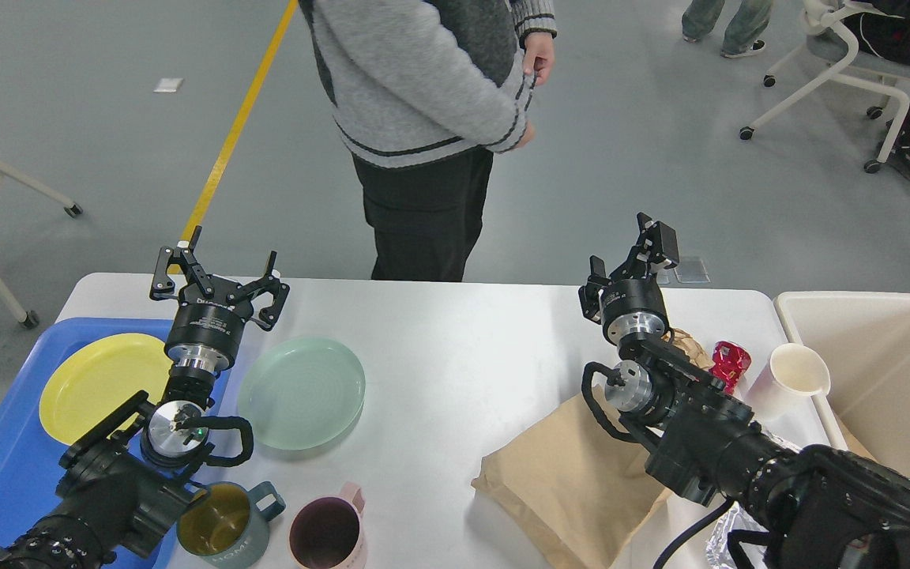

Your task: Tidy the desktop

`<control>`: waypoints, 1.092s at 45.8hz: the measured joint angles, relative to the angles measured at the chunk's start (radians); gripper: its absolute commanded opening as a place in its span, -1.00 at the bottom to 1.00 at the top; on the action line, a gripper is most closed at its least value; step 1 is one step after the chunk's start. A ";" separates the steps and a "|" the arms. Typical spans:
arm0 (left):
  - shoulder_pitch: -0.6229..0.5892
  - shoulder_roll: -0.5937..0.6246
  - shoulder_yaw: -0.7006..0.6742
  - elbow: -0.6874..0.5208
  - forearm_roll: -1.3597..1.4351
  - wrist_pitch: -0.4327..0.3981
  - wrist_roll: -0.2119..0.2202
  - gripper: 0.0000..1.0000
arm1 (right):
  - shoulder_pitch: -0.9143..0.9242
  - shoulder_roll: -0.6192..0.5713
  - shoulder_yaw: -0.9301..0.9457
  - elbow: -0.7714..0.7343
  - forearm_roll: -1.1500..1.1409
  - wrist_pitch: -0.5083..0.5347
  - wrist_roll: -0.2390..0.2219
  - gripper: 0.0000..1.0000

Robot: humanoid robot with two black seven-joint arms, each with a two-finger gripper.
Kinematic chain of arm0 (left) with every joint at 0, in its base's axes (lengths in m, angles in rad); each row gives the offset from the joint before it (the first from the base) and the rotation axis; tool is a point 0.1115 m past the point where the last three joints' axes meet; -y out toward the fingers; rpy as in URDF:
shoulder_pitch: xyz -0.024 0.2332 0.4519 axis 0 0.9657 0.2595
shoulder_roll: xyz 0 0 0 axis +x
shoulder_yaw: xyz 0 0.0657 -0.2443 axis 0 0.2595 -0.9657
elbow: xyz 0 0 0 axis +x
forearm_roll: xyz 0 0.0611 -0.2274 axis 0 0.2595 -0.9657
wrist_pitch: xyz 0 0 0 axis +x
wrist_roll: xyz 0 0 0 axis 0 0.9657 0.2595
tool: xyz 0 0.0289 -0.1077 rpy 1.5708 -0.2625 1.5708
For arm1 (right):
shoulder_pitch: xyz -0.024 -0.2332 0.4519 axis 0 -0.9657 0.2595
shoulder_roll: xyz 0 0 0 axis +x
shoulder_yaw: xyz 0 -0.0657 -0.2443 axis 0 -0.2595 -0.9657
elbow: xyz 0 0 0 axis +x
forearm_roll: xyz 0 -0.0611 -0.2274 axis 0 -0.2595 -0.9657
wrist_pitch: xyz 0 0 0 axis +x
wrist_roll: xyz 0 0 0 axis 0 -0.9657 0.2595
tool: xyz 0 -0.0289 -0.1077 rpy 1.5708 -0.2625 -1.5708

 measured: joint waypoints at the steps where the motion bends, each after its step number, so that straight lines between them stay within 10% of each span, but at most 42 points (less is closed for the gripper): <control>1: 0.000 0.000 0.001 0.000 0.000 0.000 0.001 0.99 | 0.000 0.000 0.000 0.000 0.000 0.000 0.000 1.00; 40: 0.000 -0.014 0.001 0.000 0.000 -0.013 -0.002 0.99 | 0.000 0.000 0.000 0.000 0.000 0.000 0.000 1.00; 50: -0.055 0.007 0.031 -0.009 0.012 0.132 0.012 0.99 | 0.000 -0.001 0.000 0.000 0.000 0.000 0.000 1.00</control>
